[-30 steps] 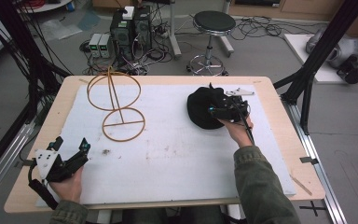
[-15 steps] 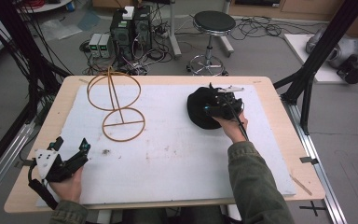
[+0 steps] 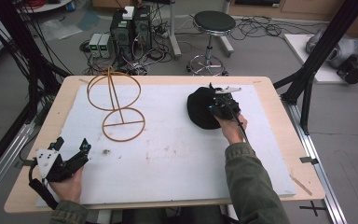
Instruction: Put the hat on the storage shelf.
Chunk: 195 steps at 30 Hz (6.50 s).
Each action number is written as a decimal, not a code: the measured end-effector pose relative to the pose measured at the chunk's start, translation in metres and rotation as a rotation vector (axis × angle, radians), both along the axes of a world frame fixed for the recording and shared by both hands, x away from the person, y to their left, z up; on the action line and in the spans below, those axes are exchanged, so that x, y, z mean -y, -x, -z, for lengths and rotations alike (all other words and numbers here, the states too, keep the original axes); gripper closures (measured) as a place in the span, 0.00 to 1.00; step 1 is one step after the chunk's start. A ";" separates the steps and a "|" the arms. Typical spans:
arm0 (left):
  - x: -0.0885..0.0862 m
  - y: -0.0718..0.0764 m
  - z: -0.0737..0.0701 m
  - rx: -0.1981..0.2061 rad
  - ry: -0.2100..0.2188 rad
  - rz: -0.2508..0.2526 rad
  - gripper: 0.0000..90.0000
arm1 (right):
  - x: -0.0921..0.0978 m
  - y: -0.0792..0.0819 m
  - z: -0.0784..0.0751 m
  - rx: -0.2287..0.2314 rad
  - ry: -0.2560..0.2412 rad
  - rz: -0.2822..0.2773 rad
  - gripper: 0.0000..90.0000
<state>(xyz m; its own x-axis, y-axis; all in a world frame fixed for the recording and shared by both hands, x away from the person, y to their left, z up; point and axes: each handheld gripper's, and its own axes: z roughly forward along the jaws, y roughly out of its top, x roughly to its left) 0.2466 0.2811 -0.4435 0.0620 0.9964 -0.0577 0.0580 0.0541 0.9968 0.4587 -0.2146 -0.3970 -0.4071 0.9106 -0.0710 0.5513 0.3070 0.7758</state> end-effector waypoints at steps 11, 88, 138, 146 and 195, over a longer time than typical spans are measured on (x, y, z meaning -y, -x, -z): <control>0.000 -0.001 0.001 -0.003 -0.005 0.006 0.19 | 0.004 0.001 -0.001 -0.036 -0.038 -0.010 0.96; -0.001 -0.005 0.001 0.007 0.028 0.023 0.19 | -0.060 0.076 -0.114 0.602 -0.448 -0.327 0.95; -0.010 0.001 0.001 0.008 0.047 0.008 0.19 | -0.205 0.052 -0.142 0.530 -0.522 -0.616 0.96; -0.010 0.002 -0.001 0.016 0.061 0.010 0.19 | -0.217 0.049 -0.141 0.482 -0.472 -0.624 0.96; -0.010 0.004 -0.005 0.036 0.059 0.000 0.20 | -0.229 0.035 -0.133 0.272 -0.391 -0.635 0.73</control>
